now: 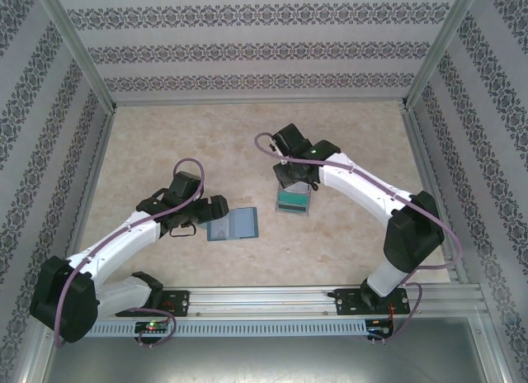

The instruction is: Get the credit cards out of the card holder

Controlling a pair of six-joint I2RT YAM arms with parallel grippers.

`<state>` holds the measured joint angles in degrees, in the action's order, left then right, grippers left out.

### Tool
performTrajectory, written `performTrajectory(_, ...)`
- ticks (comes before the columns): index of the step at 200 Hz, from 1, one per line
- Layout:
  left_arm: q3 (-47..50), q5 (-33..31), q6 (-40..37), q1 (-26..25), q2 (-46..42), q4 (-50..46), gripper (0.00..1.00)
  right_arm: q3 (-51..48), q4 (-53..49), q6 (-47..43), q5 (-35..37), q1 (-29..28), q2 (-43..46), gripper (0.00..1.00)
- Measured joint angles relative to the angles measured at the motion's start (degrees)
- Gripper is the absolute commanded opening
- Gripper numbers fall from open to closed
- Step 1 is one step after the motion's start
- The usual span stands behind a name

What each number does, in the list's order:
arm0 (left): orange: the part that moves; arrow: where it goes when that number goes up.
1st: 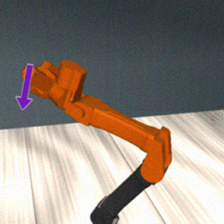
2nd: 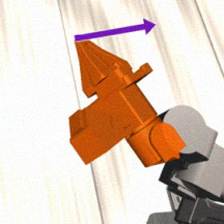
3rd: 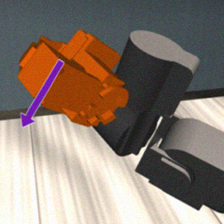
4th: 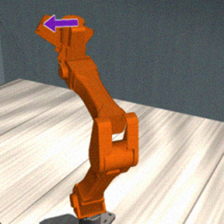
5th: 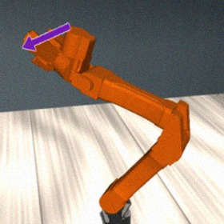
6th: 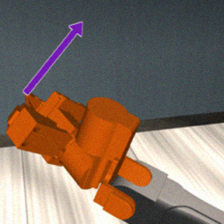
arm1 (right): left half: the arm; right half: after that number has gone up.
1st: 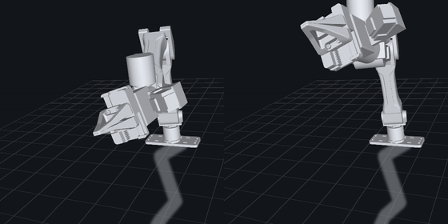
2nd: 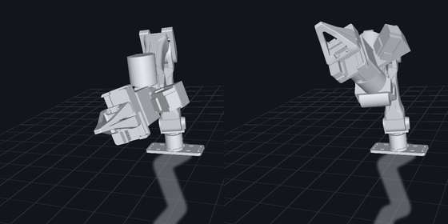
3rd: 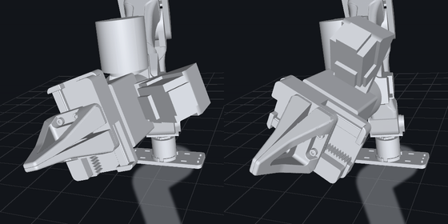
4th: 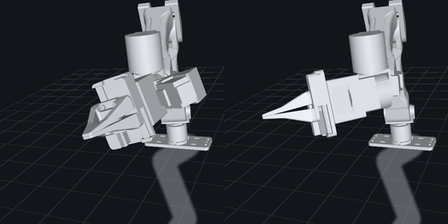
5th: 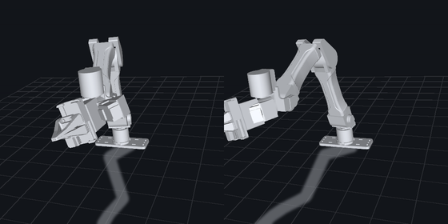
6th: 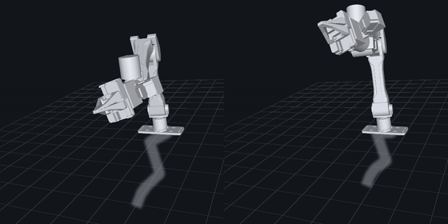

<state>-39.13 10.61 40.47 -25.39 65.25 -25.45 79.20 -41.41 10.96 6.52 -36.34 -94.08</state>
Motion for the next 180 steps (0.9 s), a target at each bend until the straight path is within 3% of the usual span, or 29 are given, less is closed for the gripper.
performTrajectory(42,0.3,0.3,0.1,0.0,0.0,-0.1,0.9,-1.8,3.7,13.5,-9.2,1.3,-0.3,0.0)
performTrajectory(92,1.6,2.5,0.7,0.0,0.9,0.0,0.82,-3.1,6.3,22.3,-13.7,-6.0,-5.8,0.0)
performTrajectory(114,1.7,3.1,0.9,0.0,1.7,0.2,0.74,-4.2,7.6,25.0,-15.3,-8.8,-8.3,0.0)
performTrajectory(165,1.7,5.0,1.0,0.0,4.2,1.1,0.43,-7.5,9.9,28.4,-17.0,-9.9,-12.4,0.0)
performTrajectory(180,1.7,5.4,0.8,0.0,5.5,1.3,0.41,-8.5,10.5,29.0,-17.2,-9.9,-13.2,0.0)
